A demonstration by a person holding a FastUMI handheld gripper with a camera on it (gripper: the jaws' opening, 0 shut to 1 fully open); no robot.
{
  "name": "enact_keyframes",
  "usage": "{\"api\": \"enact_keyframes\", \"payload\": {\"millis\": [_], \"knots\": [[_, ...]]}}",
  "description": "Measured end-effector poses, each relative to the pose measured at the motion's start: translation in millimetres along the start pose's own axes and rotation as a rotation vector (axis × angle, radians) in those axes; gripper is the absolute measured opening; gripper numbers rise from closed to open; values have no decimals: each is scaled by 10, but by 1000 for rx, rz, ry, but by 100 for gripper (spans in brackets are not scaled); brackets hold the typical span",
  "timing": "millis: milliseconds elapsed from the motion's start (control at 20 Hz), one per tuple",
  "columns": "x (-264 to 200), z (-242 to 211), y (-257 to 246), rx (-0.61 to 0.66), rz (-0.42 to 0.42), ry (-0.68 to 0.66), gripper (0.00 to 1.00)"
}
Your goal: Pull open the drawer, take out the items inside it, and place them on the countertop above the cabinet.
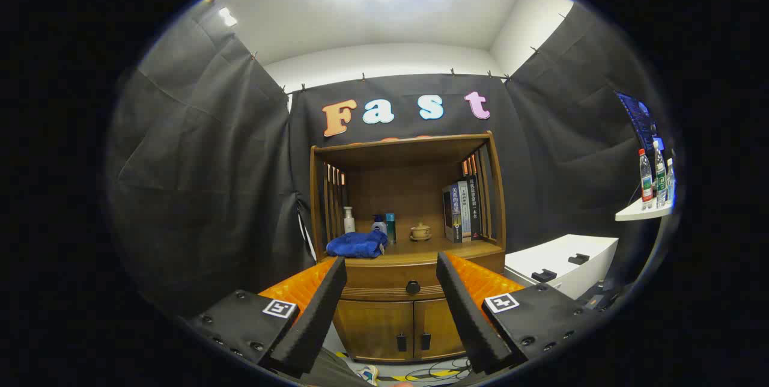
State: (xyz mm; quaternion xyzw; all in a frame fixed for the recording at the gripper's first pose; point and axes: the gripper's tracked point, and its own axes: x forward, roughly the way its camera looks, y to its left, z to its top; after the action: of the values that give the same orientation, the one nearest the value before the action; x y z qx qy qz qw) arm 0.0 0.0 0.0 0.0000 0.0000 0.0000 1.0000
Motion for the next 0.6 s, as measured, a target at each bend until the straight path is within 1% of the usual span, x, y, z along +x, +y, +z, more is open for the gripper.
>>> {"api": "enact_keyframes", "payload": {"millis": [150,250,600], "knots": [[-13,-37,-21,-4,0,11,98],[-16,-23,33,10,15,6,98],[-4,-60,-12,-5,1,11,98]]}}
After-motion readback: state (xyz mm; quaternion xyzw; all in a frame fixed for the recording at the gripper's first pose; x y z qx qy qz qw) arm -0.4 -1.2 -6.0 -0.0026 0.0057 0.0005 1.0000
